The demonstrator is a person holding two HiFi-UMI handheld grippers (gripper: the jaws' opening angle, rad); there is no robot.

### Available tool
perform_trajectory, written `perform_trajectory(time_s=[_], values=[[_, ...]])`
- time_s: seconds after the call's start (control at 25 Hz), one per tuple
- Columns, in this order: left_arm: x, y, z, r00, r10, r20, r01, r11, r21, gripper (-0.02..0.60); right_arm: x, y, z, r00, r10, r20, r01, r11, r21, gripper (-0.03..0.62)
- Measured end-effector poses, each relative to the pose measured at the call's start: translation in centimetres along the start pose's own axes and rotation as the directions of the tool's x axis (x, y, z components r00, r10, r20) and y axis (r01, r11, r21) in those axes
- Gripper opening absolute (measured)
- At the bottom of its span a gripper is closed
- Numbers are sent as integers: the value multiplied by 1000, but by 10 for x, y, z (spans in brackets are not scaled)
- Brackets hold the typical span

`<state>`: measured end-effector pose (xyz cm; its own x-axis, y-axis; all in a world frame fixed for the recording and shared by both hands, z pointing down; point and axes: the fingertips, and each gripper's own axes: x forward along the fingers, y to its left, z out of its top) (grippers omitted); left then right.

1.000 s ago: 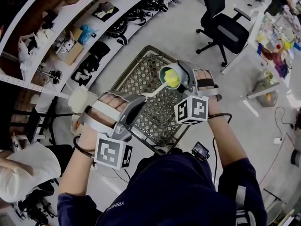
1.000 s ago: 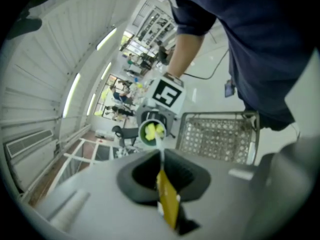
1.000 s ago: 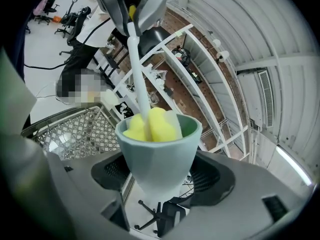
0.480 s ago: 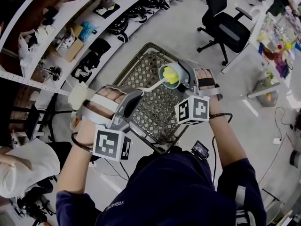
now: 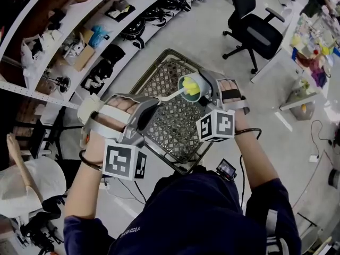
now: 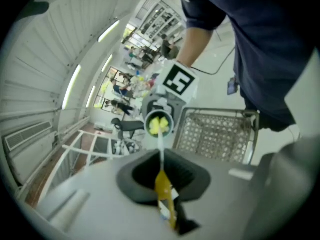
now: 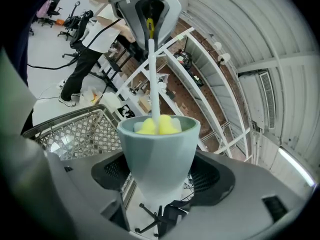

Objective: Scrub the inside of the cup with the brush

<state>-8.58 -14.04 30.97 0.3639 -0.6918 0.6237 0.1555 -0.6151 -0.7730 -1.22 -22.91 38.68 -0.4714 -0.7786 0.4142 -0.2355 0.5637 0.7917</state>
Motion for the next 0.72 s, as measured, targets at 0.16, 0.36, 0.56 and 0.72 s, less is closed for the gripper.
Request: perform_trajectory(time_s=[0.16,0.36,0.56,0.72], values=[[0,-15,5,999,-45,18,45,999,15,21,1,-8,4,1000,-10,12,10,1000,-10,350],[-10,-16,26,996,-46,79,43,999,30,24,2,-10,1,1000,-5,19,5,1000,4,350],[-14,9,15,997,-5,81,11,997,-75,23,5,-3,-3,999,23,24,-24,999,36,350],[-11,10,7,998,-4,69,12,994,-113,21,3,-8,-4,999,23,35,-26,996,82,350]])
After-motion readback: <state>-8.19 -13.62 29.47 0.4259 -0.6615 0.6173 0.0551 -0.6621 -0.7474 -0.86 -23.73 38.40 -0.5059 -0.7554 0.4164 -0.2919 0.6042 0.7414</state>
